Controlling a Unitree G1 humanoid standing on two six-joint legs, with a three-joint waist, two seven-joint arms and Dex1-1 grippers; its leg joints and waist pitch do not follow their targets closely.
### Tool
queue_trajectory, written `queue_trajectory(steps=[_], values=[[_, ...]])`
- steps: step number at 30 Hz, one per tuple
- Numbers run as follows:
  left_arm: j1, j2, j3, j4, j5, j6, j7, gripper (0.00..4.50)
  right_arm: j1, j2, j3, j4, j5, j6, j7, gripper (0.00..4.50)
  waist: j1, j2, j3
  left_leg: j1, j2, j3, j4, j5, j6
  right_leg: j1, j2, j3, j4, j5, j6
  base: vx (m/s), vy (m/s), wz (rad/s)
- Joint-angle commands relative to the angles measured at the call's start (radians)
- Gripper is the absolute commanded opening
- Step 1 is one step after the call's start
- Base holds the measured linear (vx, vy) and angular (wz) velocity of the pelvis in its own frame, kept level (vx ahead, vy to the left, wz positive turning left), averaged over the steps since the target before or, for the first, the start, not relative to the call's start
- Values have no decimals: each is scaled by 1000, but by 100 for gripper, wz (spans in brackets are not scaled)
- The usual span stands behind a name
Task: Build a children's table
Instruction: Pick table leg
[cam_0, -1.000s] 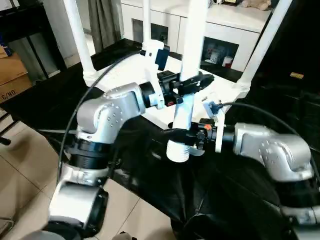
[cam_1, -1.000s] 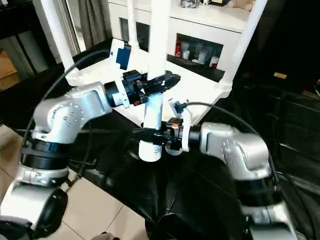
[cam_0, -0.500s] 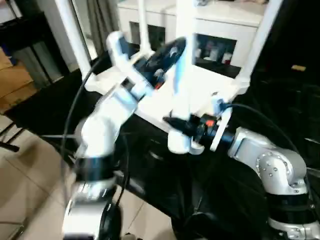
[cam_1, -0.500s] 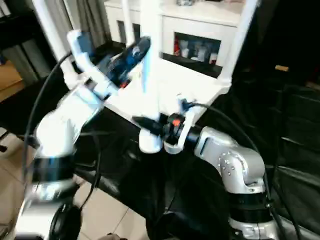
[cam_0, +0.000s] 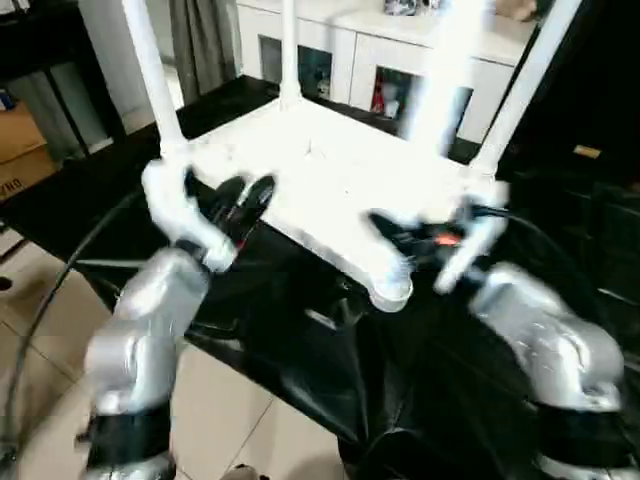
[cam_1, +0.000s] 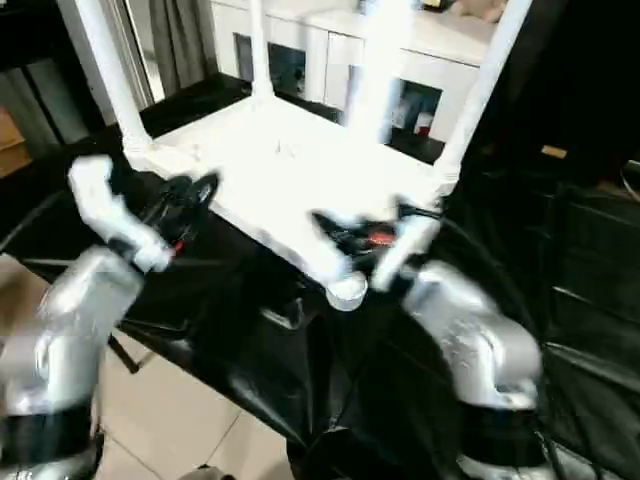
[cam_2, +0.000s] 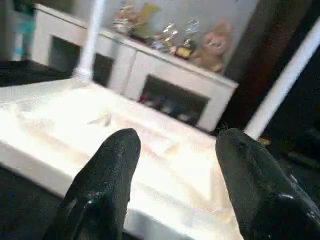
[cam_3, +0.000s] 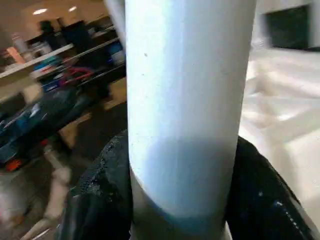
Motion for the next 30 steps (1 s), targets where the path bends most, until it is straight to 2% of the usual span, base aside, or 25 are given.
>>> queue_trajectory(steps=[1, 3, 4, 5, 6, 7, 8, 10, 11, 12, 14, 15, 16, 17, 18, 19, 20, 21, 23, 24, 25, 26, 28, 29, 30], values=[[38, 14, -36, -37, 67, -30, 44, 286, 12, -10, -19, -36, -28, -44, -24, 191, 3, 6, -67, 19, 36, -17, -77, -222, -35, 43, -68, 39, -77, -228, -102, 0, 0, 0], [84, 37, -74, -52, 137, -75, 69, 286, 29, -18, -22, -30, -44, -78, -29, 190, 0, 3, -65, 18, 33, -15, -77, -226, -29, 41, -65, 39, -79, -244, -93, 0, 0, 0], [95, 34, -82, -56, 143, -77, 76, 286, 35, -16, -23, -21, -50, -106, -22, 190, 2, -5, -66, 18, 35, -16, -78, -228, -27, 41, -67, 39, -82, -252, -90, 0, 0, 0], [105, 27, -87, -61, 148, -78, 81, 286, 40, -13, -22, -14, -56, -133, -16, 190, 0, 1, -63, 19, 34, -15, -79, -243, -28, 37, -67, 39, -82, -281, -90, 0, 0, 0], [105, 27, -87, -61, 148, -78, 81, 286, 40, -13, -22, -14, -56, -133, -16, 190, 0, 1, -63, 21, 34, -15, -78, -252, -29, 35, -67, 39, -84, -294, -90, 0, 0, 0], [99, 17, -84, -54, 152, -67, 100, 286, 45, -14, -10, -8, -69, -147, -13, 190, 0, -7, -62, 20, 33, -15, -79, -262, -26, 35, -67, 39, -87, -317, -88, 0, 0, 0], [87, 10, -82, -45, 156, -65, 109, 286, 47, -11, -3, -5, -73, -153, -11, 190, 1, -3, -60, 21, 34, -16, -80, -270, -27, 34, -68, 39, -86, -330, -88, 0, 0, 0], [67, 1, -79, -29, 160, -63, 122, 286, 49, -7, 8, -2, -79, -160, -8, 190, 1, -4, -60, 22, 33, -16, -78, -278, -27, 32, -69, 39, -90, -357, -82, 0, 0, 0], [-7, -7, -77, 32, 175, -60, 145, 286, 48, 4, 43, 0, -93, -167, -2, 190, 2, -6, -58, 24, 29, -14, -77, -285, -24, 26, -65, 38, -95, -385, -71, 0, 0, 0], [-7, -7, -77, 32, 175, -60, 145, 286, 48, 4, 43, 0, -93, -167, -2, 190, 4, -5, -60, 28, 29, -15, -76, -285, -25, 24, -66, 39, -95, -387, -66, 0, 0, 0], [-127, -12, -97, 150, 192, -63, 159, 286, 40, 18, 90, 13, -119, -186, 1, 190, 5, -4, -61, 24, 29, -17, -78, -268, -27, 27, -67, 37, -94, -369, -59, 0, 0, 0], [-171, -26, -104, 199, 190, -69, 158, 286, 37, 19, 103, 24, -128, -190, 5, 190, 5, -13, -63, 28, 27, -15, -75, -266, -25, 24, -66, 38, -95, -363, -58, 0, 0, 0], [-171, -26, -104, 199, 190, -69, 158, 286, 37, 19, 103, 24, -128, -190, 5, 190, 8, -9, -63, 24, 29, -18, -77, -252, -27, 30, -71, 39, -90, -349, -65, 0, 0, 0], [-199, -36, -109, 230, 189, -74, 157, 286, 35, 20, 112, 31, -133, -193, 8, 190, 8, -9, -63, 18, 32, -21, -79, -243, -28, 35, -73, 38, -87, -332, -70, 0, 0, 0], [-236, -50, -119, 273, 192, -87, 151, 286, 34, 19, 131, 47, -146, -201, 14, 190, 9, -16, -65, 17, 32, -19, -77, -230, -26, 36, -72, 38, -84, -302, -78, 0, 0, 0], [-251, -58, -125, 290, 194, -93, 148, 286, 34, 17, 140, 54, -153, -206, 19, 190, 11, -15, -66, 18, 31, -18, -75, -221, -23, 34, -72, 39, -83, -288, -81, 0, 0, 0], [-285, -75, -138, 325, 190, -102, 130, 286, 33, 17, 163, 78, -176, -223, 22, 190, 14, -11, -71, 16, 30, -17, -71, -183, -17, 39, -73, 40, -75, -210, -105, 0, 0, 0], [-307, -89, -152, 335, 186, -101, 110, 286, 28, 20, 181, 104, -197, -236, 19, 190, 15, -8, -73, 15, 30, -16, -70, -170, -17, 40, -72, 40, -71, -182, -113, 0, 0, 0], [-318, -97, -161, 337, 182, -98, 97, 286, 24, 23, 190, 121, -210, -243, 16, 190, 18, -13, -76, 13, 30, -15, -66, -135, -4, 46, -75, 39, -63, -113, -141, 0, 0, 0], [-318, -97, -161, 337, 182, -98, 97, 286, 24, 23, 190, 121, -210, -243, 16, 190, 19, -13, -78, 11, 30, -14, -63, -109, 9, 47, -74, 39, -57, -64, -161, 0, 0, 0], [-323, -110, -182, 322, 166, -91, 59, 286, 18, 22, 207, 141, -231, -252, 13, 190, 19, -18, -77, 10, 30, -14, -62, -93, 21, 50, -75, 38, -53, -39, -175, 0, 0, 0], [-322, -137, -227, 280, 127, -60, -12, 286, 7, 18, 245, 168, -270, -268, 20, 190, 21, -33, -77, 7, 29, -10, -60, -79, 30, 53, -77, 37, -51, -34, -186, 0, 0, 0], [-319, -151, -257, 258, 109, -49, -54, 286, 1, 18, 265, 180, -286, -275, 25, 190, 23, -22, -76, 13, 33, -9, -59, -77, 40, 48, -79, 39, -50, -36, -204, 0, 0, 0], [-324, -162, -276, 253, 94, -43, -74, 286, -3, 20, 277, 188, -293, -281, 27, 190, 22, -29, -73, 11, 33, -8, -59, -84, 47, 49, -78, 39, -52, -43, -205, 0, 0, 0], [-326, -172, -291, 245, 80, -41, -90, 286, -7, 22, 287, 196, -299, -285, 26, 190, 23, -28, -73, 12, 34, -8, -60, -88, 48, 51, -78, 39, -53, -51, -203, 0, 0, 0]])
